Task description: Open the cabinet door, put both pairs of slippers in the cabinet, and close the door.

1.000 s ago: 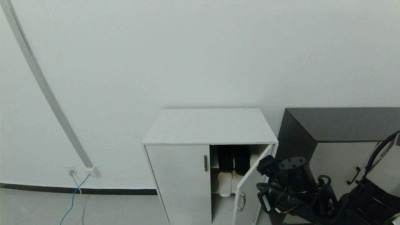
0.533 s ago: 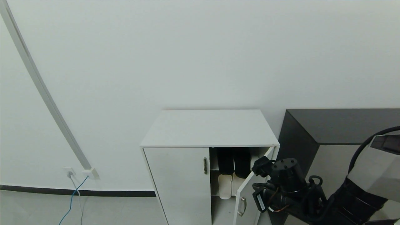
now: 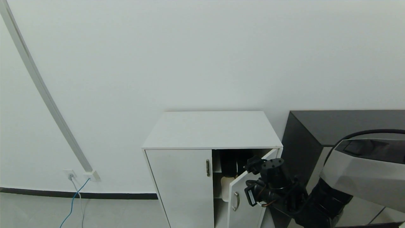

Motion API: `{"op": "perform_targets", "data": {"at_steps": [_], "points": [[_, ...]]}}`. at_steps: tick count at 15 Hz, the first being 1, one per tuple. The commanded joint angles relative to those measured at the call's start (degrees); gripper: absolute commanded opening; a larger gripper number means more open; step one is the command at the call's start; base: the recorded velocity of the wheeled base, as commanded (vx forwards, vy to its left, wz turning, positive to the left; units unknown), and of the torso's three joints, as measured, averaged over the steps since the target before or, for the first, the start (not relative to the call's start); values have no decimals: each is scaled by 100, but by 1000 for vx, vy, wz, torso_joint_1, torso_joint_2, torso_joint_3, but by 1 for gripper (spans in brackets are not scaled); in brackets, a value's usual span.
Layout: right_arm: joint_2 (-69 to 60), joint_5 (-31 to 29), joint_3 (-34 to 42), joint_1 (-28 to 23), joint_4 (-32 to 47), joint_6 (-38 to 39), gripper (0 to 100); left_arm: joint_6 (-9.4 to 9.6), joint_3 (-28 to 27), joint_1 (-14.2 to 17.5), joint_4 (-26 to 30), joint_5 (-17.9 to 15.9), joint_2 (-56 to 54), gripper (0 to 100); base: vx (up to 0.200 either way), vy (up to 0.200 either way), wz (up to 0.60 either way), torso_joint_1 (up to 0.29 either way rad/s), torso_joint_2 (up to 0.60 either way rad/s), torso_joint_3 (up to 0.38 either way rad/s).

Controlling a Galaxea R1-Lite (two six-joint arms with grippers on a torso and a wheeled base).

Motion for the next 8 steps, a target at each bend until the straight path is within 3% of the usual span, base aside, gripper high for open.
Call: {"op": "perform_targets", "data": {"at_steps": [1, 8], "points": [[300, -4, -252, -6, -3, 65, 0, -6, 1, 4, 5, 0, 9, 0, 0, 0, 0, 0, 0, 0], [792, -48, -1078, -147, 15, 74, 0, -6, 1, 4, -4, 0, 9, 0, 0, 0, 0, 0, 0, 0]]}}
